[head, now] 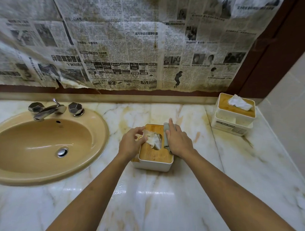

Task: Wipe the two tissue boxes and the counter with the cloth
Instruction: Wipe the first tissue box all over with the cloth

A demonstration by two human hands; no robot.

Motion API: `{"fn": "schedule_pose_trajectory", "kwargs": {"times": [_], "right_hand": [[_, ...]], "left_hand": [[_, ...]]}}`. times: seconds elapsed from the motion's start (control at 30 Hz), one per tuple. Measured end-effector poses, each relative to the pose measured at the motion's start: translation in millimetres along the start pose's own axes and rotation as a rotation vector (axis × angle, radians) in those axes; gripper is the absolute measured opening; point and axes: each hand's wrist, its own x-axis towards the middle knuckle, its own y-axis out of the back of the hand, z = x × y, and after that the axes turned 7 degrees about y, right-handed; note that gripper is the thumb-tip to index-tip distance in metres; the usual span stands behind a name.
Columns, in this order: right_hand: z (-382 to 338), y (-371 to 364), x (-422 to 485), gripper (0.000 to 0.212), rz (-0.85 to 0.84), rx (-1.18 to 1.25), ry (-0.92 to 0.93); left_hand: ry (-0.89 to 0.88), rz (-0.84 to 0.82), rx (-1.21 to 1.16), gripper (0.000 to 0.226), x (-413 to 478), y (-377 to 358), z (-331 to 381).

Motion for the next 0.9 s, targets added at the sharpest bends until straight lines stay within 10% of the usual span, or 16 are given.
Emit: {"fn": "schedule_pose_trajectory", "kwargs": {"times": [0.23, 0.5, 0.9], "right_hand": [[14, 4, -2, 0.041, 0.054, 0.065, 0.056], [33, 21, -13, 0.035, 0.010, 0.256, -0.035], [49, 35, -52, 0.036, 0.177, 0.374, -0.022]], "left_hand": [[0.017, -0.070, -0.040, 0.037, -4, 7, 9], [-0.025, -0.148, 0.542, 0.134, -27, -14, 23], [-0.065, -0.184, 0.627, 0.128, -22, -33, 32]]}}
